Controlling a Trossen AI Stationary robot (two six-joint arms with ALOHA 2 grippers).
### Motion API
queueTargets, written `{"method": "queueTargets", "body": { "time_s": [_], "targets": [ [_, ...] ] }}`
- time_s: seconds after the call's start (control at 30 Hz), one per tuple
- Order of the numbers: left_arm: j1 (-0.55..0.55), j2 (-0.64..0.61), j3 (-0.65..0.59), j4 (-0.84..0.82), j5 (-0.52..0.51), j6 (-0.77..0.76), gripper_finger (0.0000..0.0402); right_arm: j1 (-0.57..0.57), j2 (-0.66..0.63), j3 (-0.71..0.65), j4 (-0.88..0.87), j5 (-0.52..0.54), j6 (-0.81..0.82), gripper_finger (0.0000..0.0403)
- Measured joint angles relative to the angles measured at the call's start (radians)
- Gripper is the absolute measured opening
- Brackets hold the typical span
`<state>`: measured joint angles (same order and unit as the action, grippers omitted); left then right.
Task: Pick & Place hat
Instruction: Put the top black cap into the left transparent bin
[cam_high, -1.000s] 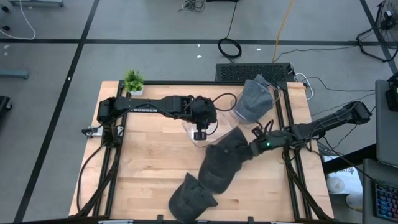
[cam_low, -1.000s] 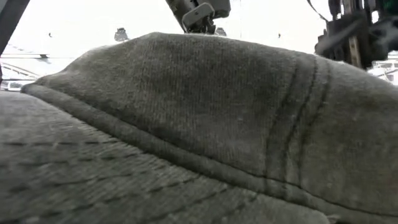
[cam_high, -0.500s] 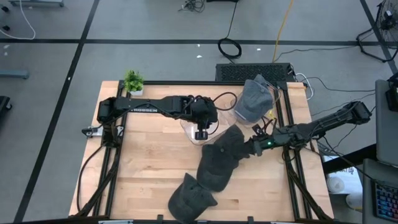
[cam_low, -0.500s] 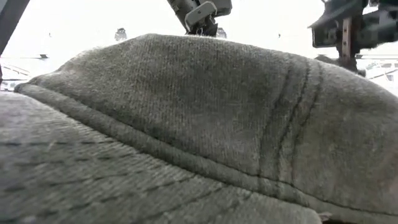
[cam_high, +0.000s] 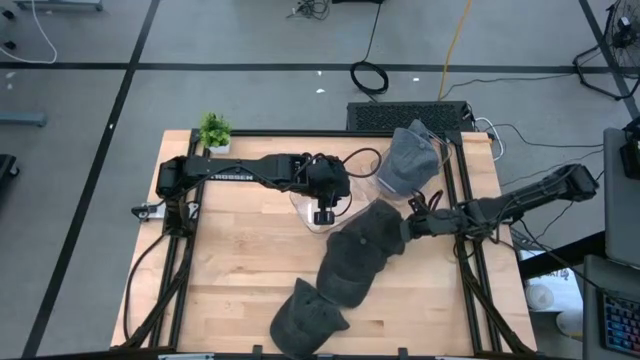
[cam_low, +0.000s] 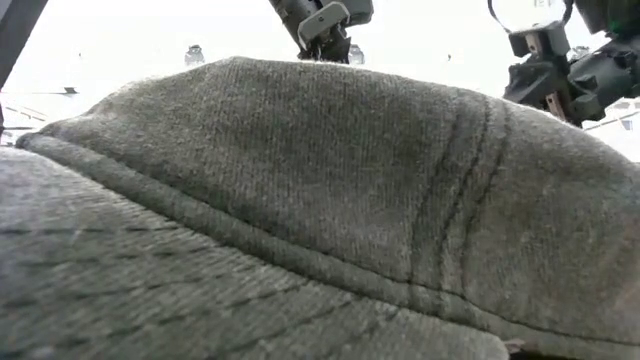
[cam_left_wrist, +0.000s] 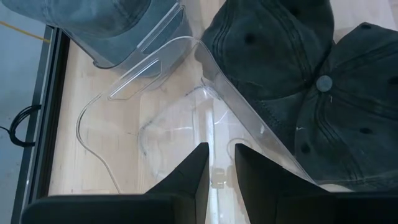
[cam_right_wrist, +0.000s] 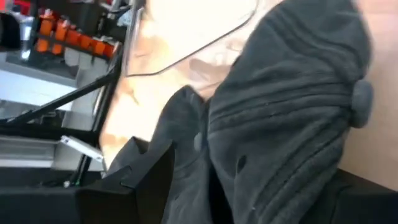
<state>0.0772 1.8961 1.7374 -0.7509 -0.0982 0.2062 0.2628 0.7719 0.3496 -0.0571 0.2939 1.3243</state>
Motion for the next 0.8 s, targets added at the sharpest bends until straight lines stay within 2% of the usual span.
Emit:
{"method": "queueTargets", "body": {
  "time_s": [0.2, 0.3, 0.5, 0.63, 0.73, 0.8],
  "targets": [
    [0.000, 0.000, 0.000, 0.002, 0.000, 0.000, 0.0088, -0.080, 0.000, 0.000, -0.133, -0.054, 0.000, 0.0247],
    [0.000, 0.000, 0.000, 0.002, 0.000, -0.002, 0.0088, -0.126, 0.000, -0.026, -0.104, -0.114, -0.001, 0.0247],
    [0.000, 0.000, 0.000, 0.002, 0.000, -0.003, 0.0088, -0.201, 0.000, -0.168, 0.141, -0.217, 0.000, 0.0247],
    [0.000, 0.000, 0.000, 0.005, 0.000, -0.005, 0.0088, -0.244, 0.000, -0.259, 0.384, -0.293, -0.001, 0.0247],
    [0.000, 0.000, 0.000, 0.006, 0.000, -0.005, 0.0088, -0.263, 0.000, -0.288, 0.564, -0.373, -0.001, 0.0247],
    [0.000, 0.000, 0.000, 0.007, 0.000, -0.005, 0.0088, -0.269, -0.002, -0.289, 0.608, -0.448, -0.001, 0.0247]
  ]
}}
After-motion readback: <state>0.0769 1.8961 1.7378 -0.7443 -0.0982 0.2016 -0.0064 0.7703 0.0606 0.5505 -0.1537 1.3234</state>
